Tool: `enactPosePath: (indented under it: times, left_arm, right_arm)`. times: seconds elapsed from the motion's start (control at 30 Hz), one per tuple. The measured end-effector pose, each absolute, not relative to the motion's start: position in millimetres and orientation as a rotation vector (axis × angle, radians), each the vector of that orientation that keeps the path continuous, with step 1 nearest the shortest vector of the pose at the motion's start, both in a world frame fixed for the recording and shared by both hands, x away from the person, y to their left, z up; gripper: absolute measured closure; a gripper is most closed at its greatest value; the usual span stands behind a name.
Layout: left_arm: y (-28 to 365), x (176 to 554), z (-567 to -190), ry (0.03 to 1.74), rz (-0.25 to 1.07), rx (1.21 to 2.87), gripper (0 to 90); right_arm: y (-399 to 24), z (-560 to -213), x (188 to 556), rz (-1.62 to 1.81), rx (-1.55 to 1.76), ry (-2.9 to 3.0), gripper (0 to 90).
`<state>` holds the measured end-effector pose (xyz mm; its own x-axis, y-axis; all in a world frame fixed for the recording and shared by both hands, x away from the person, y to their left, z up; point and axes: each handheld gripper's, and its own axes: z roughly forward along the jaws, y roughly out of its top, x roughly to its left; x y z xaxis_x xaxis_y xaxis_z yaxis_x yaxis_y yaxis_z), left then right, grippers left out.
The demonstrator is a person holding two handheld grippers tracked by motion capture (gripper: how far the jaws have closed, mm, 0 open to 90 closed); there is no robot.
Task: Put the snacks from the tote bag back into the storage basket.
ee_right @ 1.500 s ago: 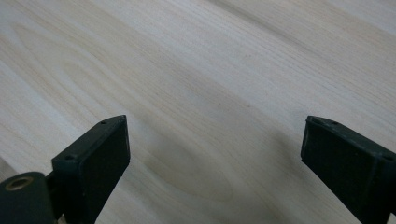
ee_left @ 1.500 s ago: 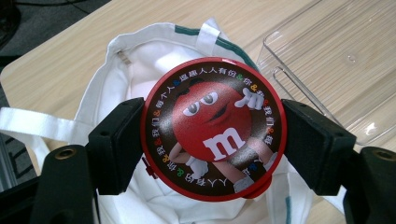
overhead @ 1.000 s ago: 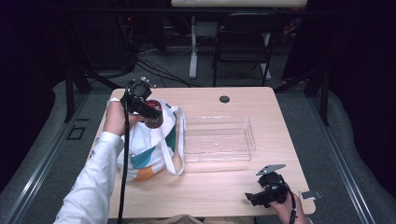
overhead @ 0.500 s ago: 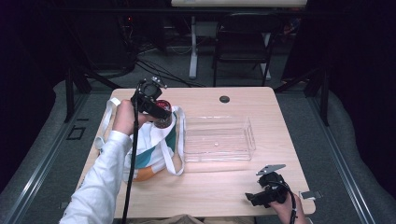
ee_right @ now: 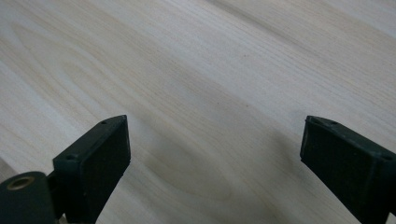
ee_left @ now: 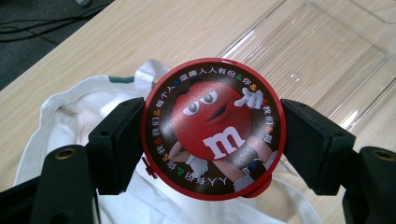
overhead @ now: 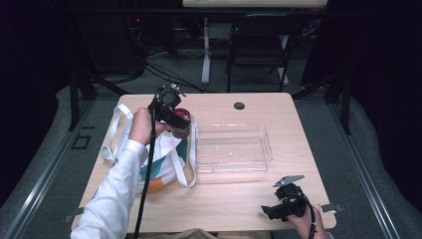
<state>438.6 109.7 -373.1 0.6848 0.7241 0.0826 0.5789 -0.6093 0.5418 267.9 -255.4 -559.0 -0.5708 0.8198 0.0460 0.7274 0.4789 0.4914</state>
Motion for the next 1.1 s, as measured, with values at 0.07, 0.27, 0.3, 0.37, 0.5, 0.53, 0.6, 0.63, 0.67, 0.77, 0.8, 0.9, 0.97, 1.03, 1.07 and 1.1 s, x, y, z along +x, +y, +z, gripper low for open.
enactPosePath:
  times: [0.07, 0.27, 0.3, 0.37, 0.5, 0.53, 0.6, 0.63, 0.67, 0.77, 0.8, 0.9, 0.97, 1.03, 1.07, 1.1]
  left_arm:
    - [106.8, 438.5, -373.6, 1.002, 0.405, 2.419, 26.3]
    - [102.4, 438.4, -373.4, 0.988, 0.401, 2.429, 26.3]
    - [101.8, 438.4, -373.4, 0.989, 0.401, 2.427, 26.3]
    - [98.4, 437.4, -373.4, 0.982, 0.404, 2.427, 26.3]
    - [90.7, 436.1, -373.1, 0.967, 0.393, 2.429, 26.3]
    - [87.8, 435.3, -373.0, 0.960, 0.390, 2.432, 26.3]
    - [82.2, 434.3, -373.4, 0.948, 0.383, 2.436, 26.4]
    - [79.7, 434.0, -373.9, 0.946, 0.377, 2.431, 26.4]
    - [76.8, 433.3, -374.8, 0.944, 0.375, 2.430, 26.4]
    - [68.7, 431.9, -377.3, 0.928, 0.357, 2.432, 26.4]
    - [66.4, 431.4, -378.3, 0.926, 0.351, 2.428, 26.4]
    - [59.0, 429.9, -380.7, 0.915, 0.344, 2.433, 26.5]
    - [55.6, 429.0, -381.1, 0.910, 0.338, 2.437, 26.5]
    - [52.2, 428.0, -381.0, 0.900, 0.332, 2.441, 26.5]
    - [50.1, 427.2, -381.4, 0.893, 0.331, 2.436, 26.5]
    - [48.9, 426.9, -381.5, 0.887, 0.328, 2.441, 26.5]
  right_arm:
    - [-255.7, -558.6, 267.6, 0.702, 1.344, 2.522, 8.0]
    - [-256.1, -558.5, 267.5, 0.705, 1.345, 2.522, 8.0]
    - [-255.9, -558.6, 267.6, 0.705, 1.345, 2.522, 8.0]
    - [-255.6, -558.9, 267.7, 0.719, 1.351, 2.528, 8.0]
    - [-255.4, -559.1, 268.0, 0.718, 1.352, 2.528, 8.0]
    - [-255.3, -559.1, 268.0, 0.719, 1.353, 2.527, 8.0]
    - [-255.3, -558.9, 267.4, 0.723, 1.350, 2.523, 8.1]
    - [-255.6, -558.9, 267.3, 0.722, 1.352, 2.524, 8.1]
    - [-256.0, -558.9, 267.5, 0.713, 1.350, 2.522, 8.0]
    - [-255.8, -559.2, 267.0, 0.719, 1.353, 2.514, 8.0]
    - [-256.1, -559.0, 267.0, 0.716, 1.350, 2.520, 8.1]
    - [-255.9, -558.9, 266.7, 0.725, 1.354, 2.521, 8.1]
    - [-256.1, -559.0, 266.9, 0.717, 1.349, 2.523, 8.0]
    - [-255.9, -559.1, 267.1, 0.718, 1.348, 2.524, 8.1]
    - [-255.8, -559.1, 267.2, 0.720, 1.349, 2.523, 8.0]
    - [-255.6, -559.3, 267.2, 0.721, 1.353, 2.521, 8.0]
